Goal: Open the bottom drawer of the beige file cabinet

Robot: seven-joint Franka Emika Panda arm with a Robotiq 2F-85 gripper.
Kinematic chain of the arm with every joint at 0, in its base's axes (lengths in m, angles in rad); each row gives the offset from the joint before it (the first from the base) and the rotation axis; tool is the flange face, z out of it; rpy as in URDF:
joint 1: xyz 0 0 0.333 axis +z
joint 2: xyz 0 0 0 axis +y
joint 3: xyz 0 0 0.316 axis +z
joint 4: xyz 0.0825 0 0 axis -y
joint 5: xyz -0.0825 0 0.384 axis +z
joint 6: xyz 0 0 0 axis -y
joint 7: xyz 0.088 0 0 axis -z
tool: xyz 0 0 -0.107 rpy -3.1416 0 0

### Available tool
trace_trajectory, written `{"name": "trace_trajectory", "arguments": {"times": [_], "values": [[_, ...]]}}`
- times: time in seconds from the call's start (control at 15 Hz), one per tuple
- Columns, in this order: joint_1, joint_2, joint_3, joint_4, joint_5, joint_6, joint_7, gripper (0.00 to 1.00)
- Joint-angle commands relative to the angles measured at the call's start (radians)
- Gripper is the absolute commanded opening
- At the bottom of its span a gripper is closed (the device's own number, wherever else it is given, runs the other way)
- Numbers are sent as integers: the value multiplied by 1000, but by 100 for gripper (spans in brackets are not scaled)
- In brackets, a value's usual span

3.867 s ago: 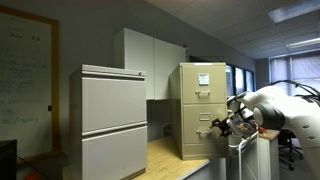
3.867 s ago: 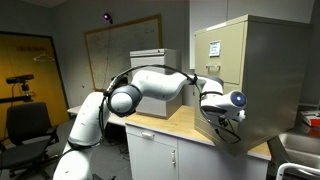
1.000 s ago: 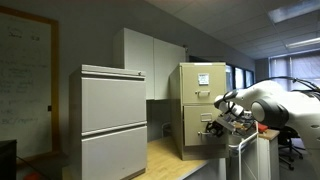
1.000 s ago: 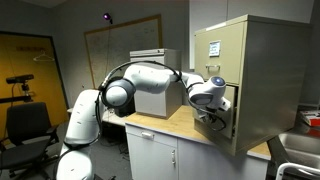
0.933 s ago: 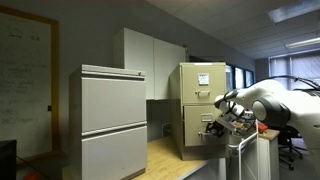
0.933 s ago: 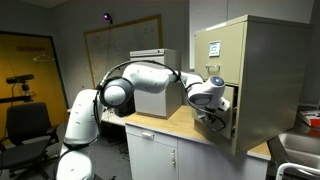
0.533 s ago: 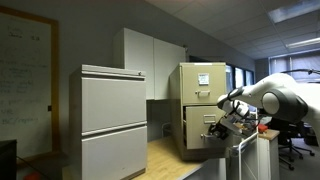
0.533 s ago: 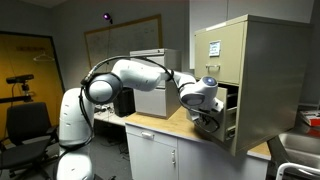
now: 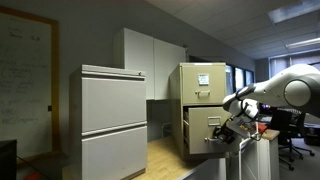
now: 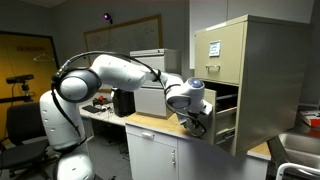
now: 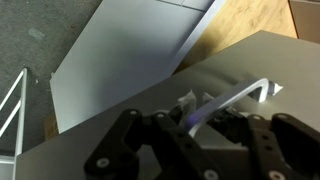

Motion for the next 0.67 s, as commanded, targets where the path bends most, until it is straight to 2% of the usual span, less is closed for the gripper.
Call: {"name": "trace_trajectory", "arguments": {"times": [0.0,0.33,0.6], "values": [[50,-157,1,-218,-54,-30,-46,5],[69,-299,0,-372,-116,16,-13,5],[74,-363,-16,-409,-181,8,17,5]]}}
